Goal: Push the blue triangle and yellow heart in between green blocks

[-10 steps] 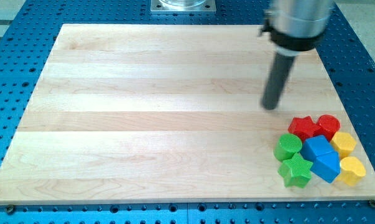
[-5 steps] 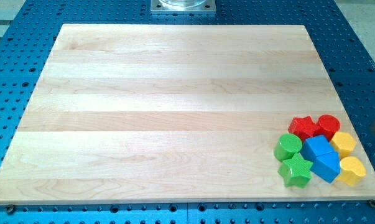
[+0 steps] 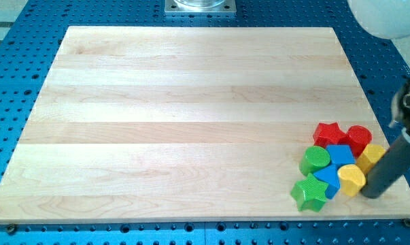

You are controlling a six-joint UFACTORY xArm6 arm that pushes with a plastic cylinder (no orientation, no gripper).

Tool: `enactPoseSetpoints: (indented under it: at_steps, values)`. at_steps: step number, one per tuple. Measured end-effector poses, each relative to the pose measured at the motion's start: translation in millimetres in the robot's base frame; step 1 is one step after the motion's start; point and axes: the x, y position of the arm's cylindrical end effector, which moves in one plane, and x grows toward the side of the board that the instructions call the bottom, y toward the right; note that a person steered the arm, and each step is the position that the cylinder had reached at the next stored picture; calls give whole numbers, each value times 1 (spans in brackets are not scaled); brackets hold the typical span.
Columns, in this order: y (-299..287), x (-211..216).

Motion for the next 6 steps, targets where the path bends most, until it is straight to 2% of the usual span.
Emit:
enactPoseSetpoints:
  at_steps: [3,6]
  values:
    - [-52,-6]
    - [-45,-6]
